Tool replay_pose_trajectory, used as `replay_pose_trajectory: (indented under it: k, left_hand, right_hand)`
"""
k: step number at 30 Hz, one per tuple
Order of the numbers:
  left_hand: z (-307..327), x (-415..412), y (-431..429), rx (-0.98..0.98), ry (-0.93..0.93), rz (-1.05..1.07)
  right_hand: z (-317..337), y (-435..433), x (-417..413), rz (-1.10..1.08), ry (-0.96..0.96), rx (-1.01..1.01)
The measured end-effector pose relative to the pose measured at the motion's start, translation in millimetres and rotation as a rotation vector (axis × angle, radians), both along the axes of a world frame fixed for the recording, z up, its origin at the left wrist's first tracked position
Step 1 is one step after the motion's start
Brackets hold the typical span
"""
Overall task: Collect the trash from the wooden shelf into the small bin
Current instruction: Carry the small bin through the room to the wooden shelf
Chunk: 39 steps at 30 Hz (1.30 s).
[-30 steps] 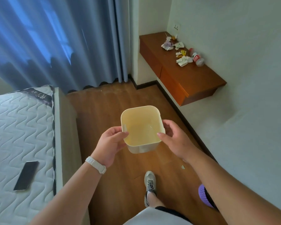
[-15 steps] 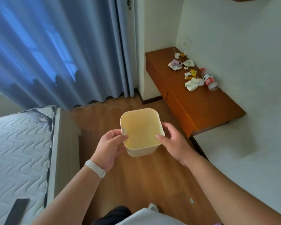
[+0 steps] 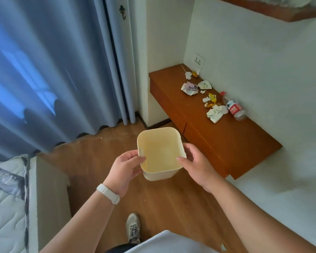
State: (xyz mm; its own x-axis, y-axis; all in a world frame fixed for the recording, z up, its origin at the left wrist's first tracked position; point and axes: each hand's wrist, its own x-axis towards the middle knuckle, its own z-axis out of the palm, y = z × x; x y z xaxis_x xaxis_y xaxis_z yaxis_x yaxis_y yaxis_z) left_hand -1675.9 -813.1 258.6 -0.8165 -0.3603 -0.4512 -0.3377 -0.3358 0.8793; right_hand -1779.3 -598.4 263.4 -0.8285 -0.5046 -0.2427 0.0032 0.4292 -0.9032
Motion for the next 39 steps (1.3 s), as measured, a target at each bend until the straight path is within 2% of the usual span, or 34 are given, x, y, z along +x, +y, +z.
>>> replay_pose_trajectory:
  k: [8,15,28,39]
  left_hand:
    - [4,-94,-106,0.047,0.057,-0.19]
    - [0,-160,-140,0.082,0.063,-0.295]
    - [-7,-336,-130,0.024,-0.073,-0.273]
    - [6,-495,-77,-0.039,-0.075,-0.368]
  right_hand:
    - [19,-92,-63,-0.149,0.048,0.025]
    - [15,-117,-102,-0.238,-0.006,0.007]
    - [-24,-110,-259,-0.325,-0.112,-0.031]
    - [-18,-61,-395,-0.466,-0.105,-0.049]
